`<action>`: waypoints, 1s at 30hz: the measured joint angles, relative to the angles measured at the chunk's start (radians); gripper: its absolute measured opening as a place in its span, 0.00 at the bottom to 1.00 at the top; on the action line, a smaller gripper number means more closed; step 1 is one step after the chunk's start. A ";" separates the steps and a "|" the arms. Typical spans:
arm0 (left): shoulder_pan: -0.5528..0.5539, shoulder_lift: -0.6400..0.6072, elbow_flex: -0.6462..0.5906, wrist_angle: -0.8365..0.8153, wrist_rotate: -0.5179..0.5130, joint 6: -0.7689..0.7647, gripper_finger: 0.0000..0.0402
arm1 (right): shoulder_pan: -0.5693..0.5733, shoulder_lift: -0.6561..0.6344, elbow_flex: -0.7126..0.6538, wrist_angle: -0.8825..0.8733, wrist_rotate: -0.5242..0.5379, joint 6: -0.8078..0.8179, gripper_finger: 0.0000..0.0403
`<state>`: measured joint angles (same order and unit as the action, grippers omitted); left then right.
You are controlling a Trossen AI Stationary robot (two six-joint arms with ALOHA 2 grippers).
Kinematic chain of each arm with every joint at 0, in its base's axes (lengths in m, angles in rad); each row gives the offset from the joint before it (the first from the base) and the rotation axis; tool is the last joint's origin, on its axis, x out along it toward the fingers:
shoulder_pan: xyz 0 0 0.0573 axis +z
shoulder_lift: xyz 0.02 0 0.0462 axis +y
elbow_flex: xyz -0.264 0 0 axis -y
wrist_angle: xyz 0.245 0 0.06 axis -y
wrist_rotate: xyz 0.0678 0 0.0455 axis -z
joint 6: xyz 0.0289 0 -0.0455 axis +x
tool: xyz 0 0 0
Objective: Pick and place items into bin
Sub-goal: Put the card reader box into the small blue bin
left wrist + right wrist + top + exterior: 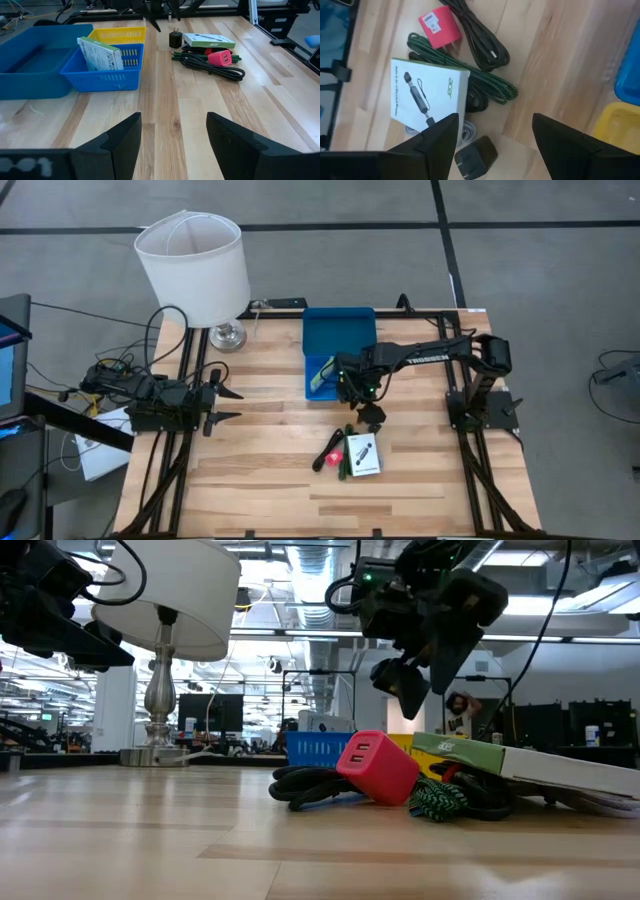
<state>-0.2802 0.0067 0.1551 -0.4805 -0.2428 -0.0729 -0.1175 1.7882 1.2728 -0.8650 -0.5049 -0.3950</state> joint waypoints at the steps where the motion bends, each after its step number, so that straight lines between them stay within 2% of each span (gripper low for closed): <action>1: 0.000 0.000 0.000 0.000 0.000 0.000 0.53 | 0.006 0.000 0.000 -0.001 0.010 0.001 0.62; 6: 0.000 0.000 0.000 0.000 0.000 0.000 0.53 | 0.039 0.000 0.000 0.008 0.044 0.022 0.62; 17: 0.000 0.000 0.000 0.000 0.000 0.000 0.53 | 0.079 0.000 -0.088 0.097 0.041 0.081 0.62; 30: 0.000 0.000 0.000 0.000 0.000 0.000 0.53 | 0.114 0.000 -0.101 0.122 0.027 0.107 0.62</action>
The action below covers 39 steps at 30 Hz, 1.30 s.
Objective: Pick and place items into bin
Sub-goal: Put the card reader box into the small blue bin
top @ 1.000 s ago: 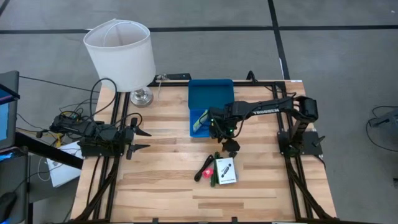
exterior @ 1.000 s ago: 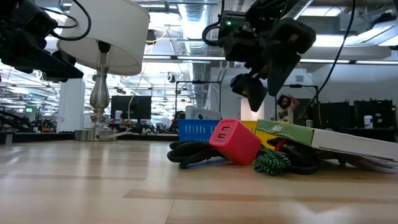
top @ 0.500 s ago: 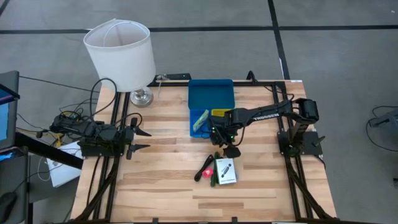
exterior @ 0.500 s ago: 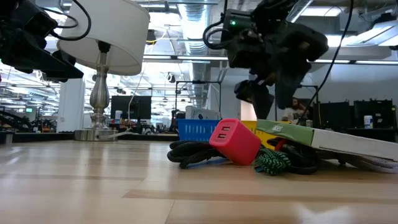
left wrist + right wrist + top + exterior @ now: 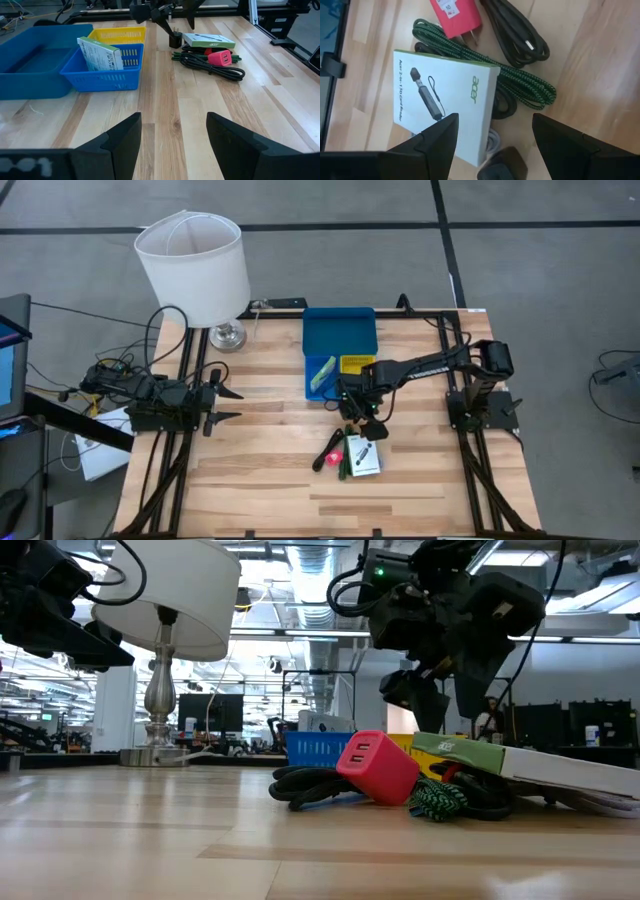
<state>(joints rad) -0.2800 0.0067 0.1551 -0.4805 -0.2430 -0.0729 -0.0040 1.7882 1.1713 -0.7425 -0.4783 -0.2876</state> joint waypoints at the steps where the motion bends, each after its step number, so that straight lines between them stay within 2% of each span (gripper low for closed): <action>1: 0.000 0.000 0.000 0.000 0.000 0.000 0.53 | 0.000 0.000 0.000 0.000 -0.003 0.000 0.62; 9: 0.000 0.000 0.000 0.000 0.000 0.000 0.53 | 0.001 0.000 -0.037 0.069 -0.025 0.026 0.62; 39: 0.000 0.000 0.000 0.000 0.000 0.000 0.53 | 0.004 0.000 -0.037 0.097 -0.058 0.028 0.62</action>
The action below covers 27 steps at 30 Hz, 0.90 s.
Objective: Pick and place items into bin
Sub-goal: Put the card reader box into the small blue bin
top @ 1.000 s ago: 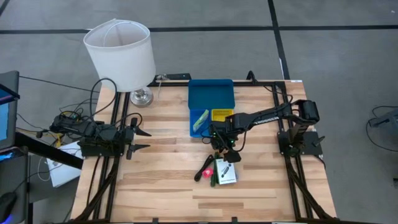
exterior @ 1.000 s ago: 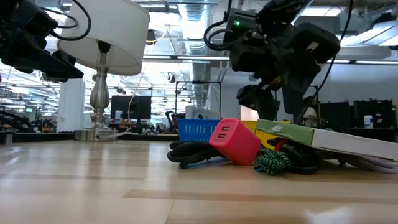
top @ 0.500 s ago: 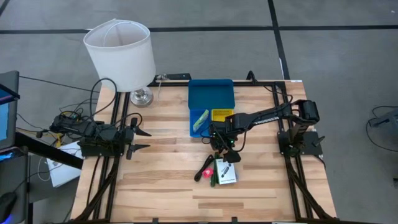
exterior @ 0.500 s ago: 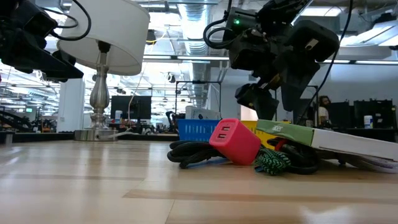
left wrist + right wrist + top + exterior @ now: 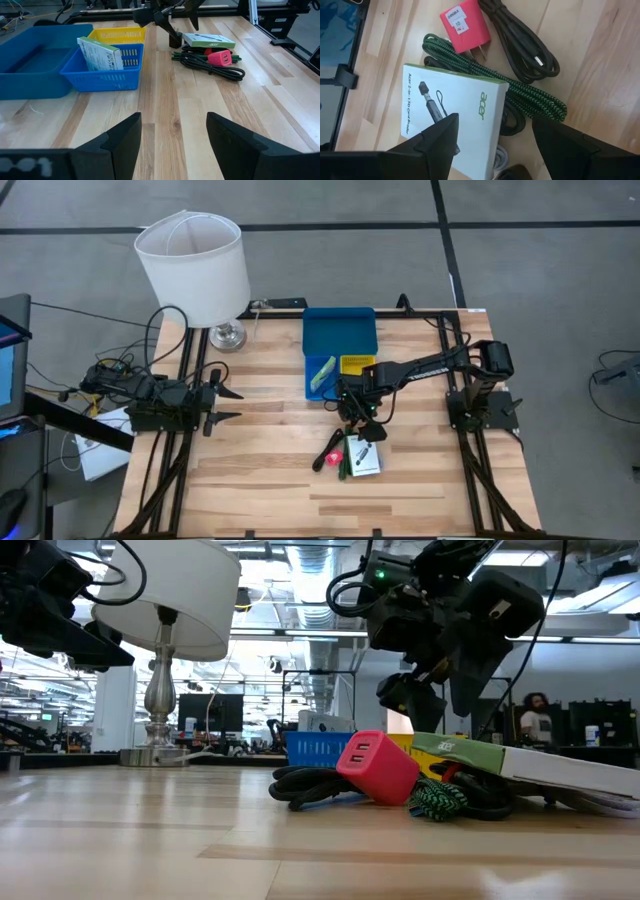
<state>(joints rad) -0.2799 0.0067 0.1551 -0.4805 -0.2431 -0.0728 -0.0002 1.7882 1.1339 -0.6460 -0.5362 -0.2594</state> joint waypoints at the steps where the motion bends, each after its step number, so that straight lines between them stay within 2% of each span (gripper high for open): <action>1: 0.000 0.000 0.000 0.000 0.000 0.000 0.53 | 0.000 0.000 0.000 0.000 0.000 0.000 0.62; 9: 0.000 0.000 0.000 0.000 0.000 0.000 0.53 | 0.000 0.003 0.000 0.008 0.011 0.006 0.62; 16: 0.000 0.000 0.000 0.002 0.000 0.000 0.53 | 0.000 0.073 0.006 0.043 0.000 0.014 0.62; 27: 0.000 0.006 0.000 0.004 0.000 0.000 0.53 | -0.008 0.079 0.005 0.029 -0.016 -0.002 0.62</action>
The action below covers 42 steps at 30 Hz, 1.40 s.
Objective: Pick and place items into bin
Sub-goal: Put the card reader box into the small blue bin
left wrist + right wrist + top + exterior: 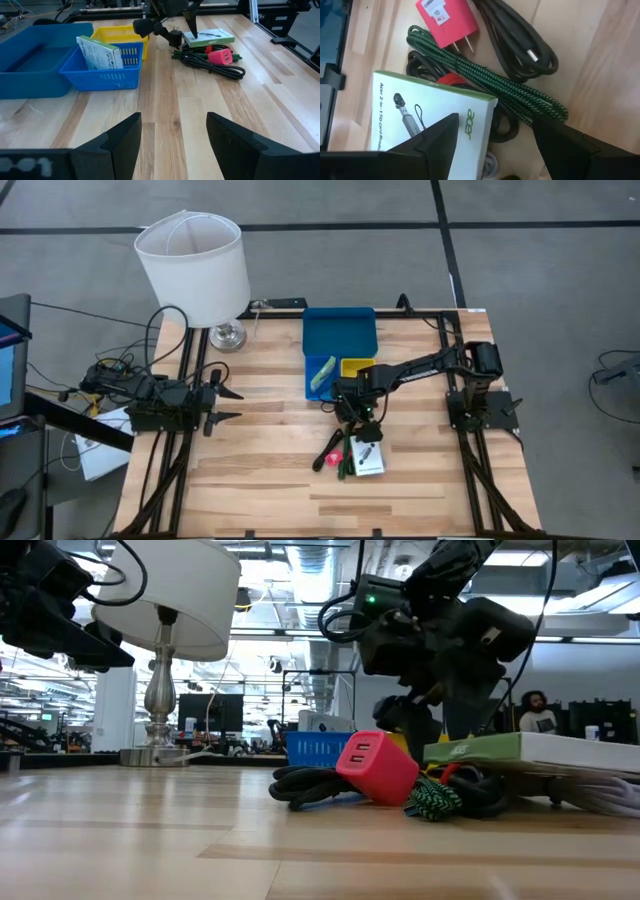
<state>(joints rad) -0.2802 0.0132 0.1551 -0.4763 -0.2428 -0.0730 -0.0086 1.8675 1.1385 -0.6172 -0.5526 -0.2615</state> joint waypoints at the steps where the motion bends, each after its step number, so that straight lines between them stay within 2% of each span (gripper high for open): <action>1: 0.000 -0.001 0.000 0.000 0.000 0.000 0.53 | 0.000 0.000 0.000 -0.001 0.000 0.000 0.62; 34: 0.000 -0.001 0.000 -0.003 -0.005 0.000 0.53 | 0.016 -0.003 0.001 -0.003 -0.003 0.018 0.62; 42: 0.000 -0.001 0.000 -0.003 -0.004 0.000 0.53 | 0.013 -0.003 0.045 -0.037 0.002 0.018 0.62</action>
<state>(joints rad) -0.2800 0.0124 0.1551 -0.4797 -0.2470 -0.0734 0.0044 1.8641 1.1832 -0.6544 -0.5507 -0.2436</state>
